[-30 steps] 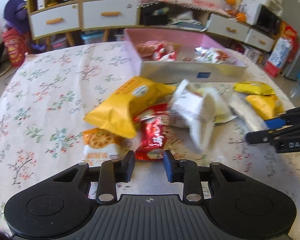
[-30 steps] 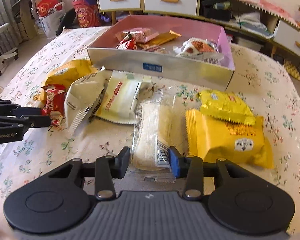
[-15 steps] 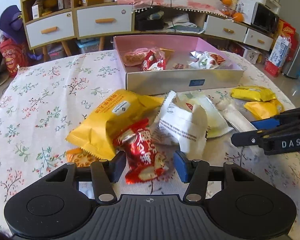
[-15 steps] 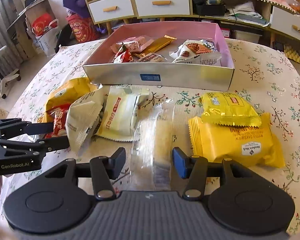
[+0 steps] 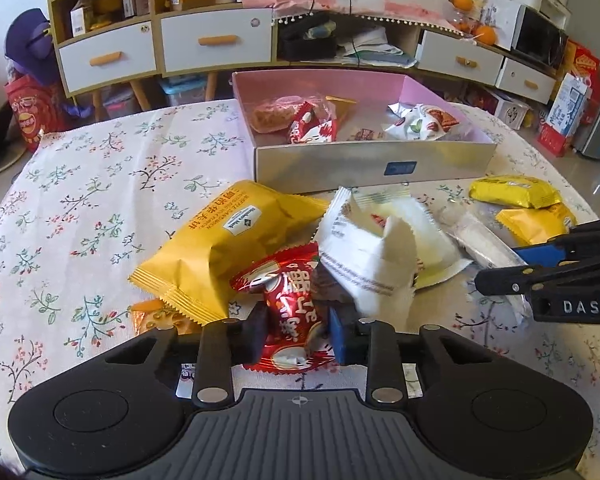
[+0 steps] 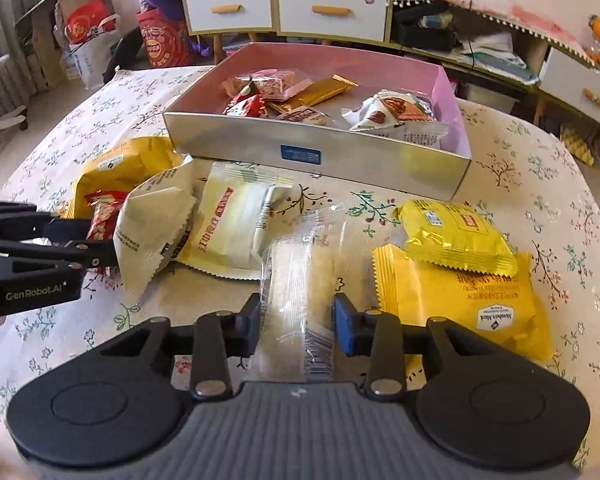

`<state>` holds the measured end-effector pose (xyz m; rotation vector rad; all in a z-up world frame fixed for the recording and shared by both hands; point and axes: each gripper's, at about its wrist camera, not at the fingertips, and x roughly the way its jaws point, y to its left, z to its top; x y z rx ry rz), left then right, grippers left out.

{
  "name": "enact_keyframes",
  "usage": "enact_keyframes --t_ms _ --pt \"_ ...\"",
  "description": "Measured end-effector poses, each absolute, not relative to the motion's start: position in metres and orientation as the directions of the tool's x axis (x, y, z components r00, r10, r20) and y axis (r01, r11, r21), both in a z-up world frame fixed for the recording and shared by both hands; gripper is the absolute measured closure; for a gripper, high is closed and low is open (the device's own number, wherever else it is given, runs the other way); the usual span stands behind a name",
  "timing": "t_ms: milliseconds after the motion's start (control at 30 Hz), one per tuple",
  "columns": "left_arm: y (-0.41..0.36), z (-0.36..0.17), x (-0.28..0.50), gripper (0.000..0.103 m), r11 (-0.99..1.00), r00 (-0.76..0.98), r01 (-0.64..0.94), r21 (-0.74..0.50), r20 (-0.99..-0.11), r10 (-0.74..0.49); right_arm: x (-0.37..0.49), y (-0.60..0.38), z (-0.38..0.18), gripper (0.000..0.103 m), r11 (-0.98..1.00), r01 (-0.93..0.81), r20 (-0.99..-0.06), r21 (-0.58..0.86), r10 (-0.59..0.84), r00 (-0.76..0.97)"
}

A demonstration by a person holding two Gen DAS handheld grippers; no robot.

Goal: Organize snacks
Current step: 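Grasp the red candy pack with the left tool while the right grasps the clear bread-stick bag, then carry both packs into the pink box and open both tools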

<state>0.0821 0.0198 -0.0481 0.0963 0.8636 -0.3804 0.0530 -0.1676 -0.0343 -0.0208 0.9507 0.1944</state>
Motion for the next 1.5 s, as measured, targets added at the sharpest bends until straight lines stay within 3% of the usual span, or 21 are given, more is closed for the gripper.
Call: enact_keyframes --t_ms 167,1033,1500 --pt "0.019 -0.042 0.079 0.075 0.926 0.573 0.368 -0.087 -0.763 -0.299 0.054 -0.176 -0.029 0.084 0.982 -0.14 -0.812 0.124 0.181 0.554" --pt "0.017 0.001 0.073 0.075 0.918 0.59 0.361 -0.164 -0.722 -0.361 0.057 -0.187 0.005 0.085 0.962 -0.085 -0.766 0.258 0.258 0.588" --pt "-0.007 0.033 0.112 0.075 0.924 0.626 0.343 -0.17 -0.692 -0.359 0.094 -0.203 0.035 0.085 0.92 0.008 -0.685 0.392 0.286 0.67"
